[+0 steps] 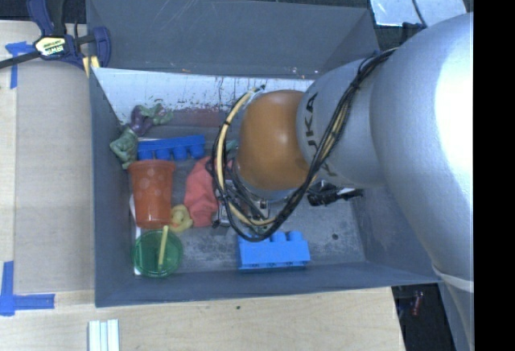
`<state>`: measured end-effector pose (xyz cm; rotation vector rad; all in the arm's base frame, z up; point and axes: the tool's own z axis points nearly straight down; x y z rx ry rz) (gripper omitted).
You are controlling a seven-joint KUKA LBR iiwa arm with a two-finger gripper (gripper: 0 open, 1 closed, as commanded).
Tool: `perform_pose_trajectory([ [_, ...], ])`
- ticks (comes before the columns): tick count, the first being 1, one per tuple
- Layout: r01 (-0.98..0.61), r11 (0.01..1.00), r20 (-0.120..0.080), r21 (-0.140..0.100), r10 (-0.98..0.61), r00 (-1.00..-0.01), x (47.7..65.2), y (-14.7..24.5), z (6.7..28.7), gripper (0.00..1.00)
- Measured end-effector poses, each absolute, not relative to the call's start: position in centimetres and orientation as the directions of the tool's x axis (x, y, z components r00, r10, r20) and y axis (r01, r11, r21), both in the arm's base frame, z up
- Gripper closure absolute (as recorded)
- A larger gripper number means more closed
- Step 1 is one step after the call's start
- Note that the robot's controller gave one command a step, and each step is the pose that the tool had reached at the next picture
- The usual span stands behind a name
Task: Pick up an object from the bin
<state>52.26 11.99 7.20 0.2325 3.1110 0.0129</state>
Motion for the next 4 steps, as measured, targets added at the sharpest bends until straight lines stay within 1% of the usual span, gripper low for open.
perform_pose_trajectory([
  [1, 0.135, 0.991, -0.016, 0.008, 0.135, -0.991, 52.8, 10.6, 14.1, 1.00],
  [2, -0.008, 1.000, -0.029, 0.008, -0.008, -1.000, 54.3, 10.8, 13.0, 1.00],
  [3, -0.141, 0.990, -0.029, 0.002, -0.141, -0.990, 51.5, 12.1, 7.0, 1.00],
  [4, -0.117, 0.993, -0.023, 0.003, -0.117, -0.993, 51.8, 12.2, 12.7, 1.00],
])
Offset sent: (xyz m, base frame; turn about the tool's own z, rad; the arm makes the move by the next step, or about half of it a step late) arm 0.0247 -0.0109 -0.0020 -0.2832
